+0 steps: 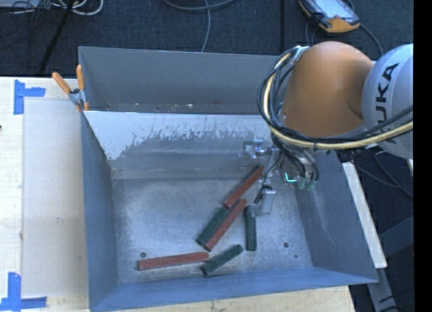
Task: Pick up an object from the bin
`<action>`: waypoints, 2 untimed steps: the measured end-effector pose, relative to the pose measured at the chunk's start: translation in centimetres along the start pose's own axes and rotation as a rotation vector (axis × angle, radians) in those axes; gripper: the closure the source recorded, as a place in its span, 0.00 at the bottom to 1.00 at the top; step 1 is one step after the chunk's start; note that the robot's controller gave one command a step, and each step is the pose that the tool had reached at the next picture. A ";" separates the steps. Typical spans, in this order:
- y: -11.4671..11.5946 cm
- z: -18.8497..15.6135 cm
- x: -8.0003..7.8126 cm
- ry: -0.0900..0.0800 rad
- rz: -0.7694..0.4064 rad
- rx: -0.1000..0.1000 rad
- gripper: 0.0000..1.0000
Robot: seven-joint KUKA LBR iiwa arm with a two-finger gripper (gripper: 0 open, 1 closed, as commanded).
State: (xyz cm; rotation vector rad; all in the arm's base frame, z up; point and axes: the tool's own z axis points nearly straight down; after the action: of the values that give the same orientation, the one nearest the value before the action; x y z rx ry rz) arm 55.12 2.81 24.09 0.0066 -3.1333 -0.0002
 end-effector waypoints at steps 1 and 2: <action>0.0 -0.4 -0.1 -0.007 0.001 0.000 0.00; 1.8 5.6 -2.6 -0.014 0.002 -0.001 0.00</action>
Offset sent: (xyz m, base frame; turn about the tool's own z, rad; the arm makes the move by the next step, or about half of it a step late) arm 0.0491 0.0392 -0.1316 0.0023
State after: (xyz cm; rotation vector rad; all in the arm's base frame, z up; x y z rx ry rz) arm 57.63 4.64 18.51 0.0033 -3.1473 -0.0013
